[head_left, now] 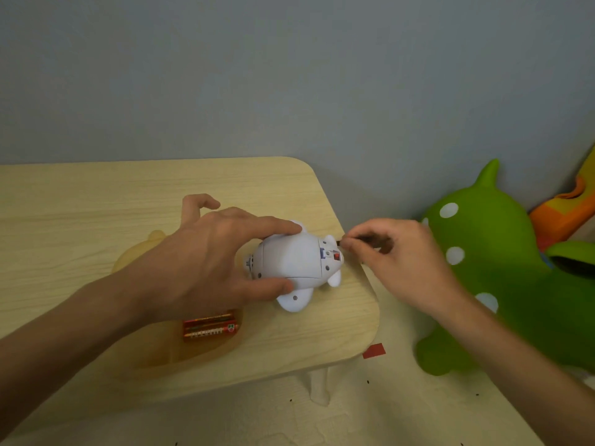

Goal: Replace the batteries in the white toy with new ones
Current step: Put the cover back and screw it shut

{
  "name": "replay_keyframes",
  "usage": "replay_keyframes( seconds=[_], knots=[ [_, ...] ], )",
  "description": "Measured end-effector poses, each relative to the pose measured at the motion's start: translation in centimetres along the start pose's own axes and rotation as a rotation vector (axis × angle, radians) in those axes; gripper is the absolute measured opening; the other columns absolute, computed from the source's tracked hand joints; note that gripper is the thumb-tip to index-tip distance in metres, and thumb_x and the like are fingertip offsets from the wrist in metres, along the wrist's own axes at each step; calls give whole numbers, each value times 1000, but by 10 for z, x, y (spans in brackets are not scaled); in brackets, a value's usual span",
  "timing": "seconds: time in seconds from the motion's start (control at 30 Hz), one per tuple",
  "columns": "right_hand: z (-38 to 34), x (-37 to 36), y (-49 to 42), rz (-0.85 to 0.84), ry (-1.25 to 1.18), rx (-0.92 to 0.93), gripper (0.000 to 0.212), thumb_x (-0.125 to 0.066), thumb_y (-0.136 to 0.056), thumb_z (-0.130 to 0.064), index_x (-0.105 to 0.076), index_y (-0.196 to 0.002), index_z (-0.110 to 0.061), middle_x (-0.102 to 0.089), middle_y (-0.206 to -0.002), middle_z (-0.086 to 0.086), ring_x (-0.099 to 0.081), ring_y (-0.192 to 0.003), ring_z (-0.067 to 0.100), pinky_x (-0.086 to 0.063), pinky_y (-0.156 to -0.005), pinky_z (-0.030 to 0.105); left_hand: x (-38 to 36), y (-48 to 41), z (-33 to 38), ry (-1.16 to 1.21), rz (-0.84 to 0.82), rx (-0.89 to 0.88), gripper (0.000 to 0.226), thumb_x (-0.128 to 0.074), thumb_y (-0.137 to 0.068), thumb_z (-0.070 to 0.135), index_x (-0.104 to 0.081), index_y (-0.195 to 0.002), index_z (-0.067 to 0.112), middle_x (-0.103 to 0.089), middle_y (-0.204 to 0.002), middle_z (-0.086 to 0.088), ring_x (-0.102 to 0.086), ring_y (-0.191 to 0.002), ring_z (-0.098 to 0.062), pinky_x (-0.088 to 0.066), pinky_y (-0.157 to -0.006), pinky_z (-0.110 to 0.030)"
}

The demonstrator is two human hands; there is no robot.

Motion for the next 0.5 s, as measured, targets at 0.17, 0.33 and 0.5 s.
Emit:
replay_keyframes(
  seconds=[0.17,0.33,0.5],
  knots=[
    [4,-19,-4,-92,82,16,9,-82,-90,-18,-86,-93,-26,-77,-97,-8,-70,-88,6,-40,-74,8,-6,0,-6,-21,-101,36,81,-33,-71,89,-39,-145,55,-44,-117,47,-12,-112,44,-7,-120,-37],
    [4,-18,-3,-125,51,8,13,-78,-87,-29,-86,-97,-27,-76,-103,-10,-70,-93,2,-42,-77,9,-11,-2,-15,4,-132,61,80,-35,-74,89,-37,-146,55,-55,-126,33,-35,-110,28,-3,-126,-43],
    [2,-18,-3,-167,41,33,27,-72,-81,-41,-84,-102,-29,-77,-105,-14,-71,-96,2,-47,-79,18,-4,-1,-15,-45,-92,25,76,-41,-78,90,-41,-144,52,-60,-133,30,-44,-133,11,-6,-126,-50]
  ],
)
Point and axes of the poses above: each hand's wrist, its own y-axis away from the middle knuckle, its own x-axis out of the back of the hand, z = x × y, the point moved 9 cm from there along -y, towards the middle knuckle
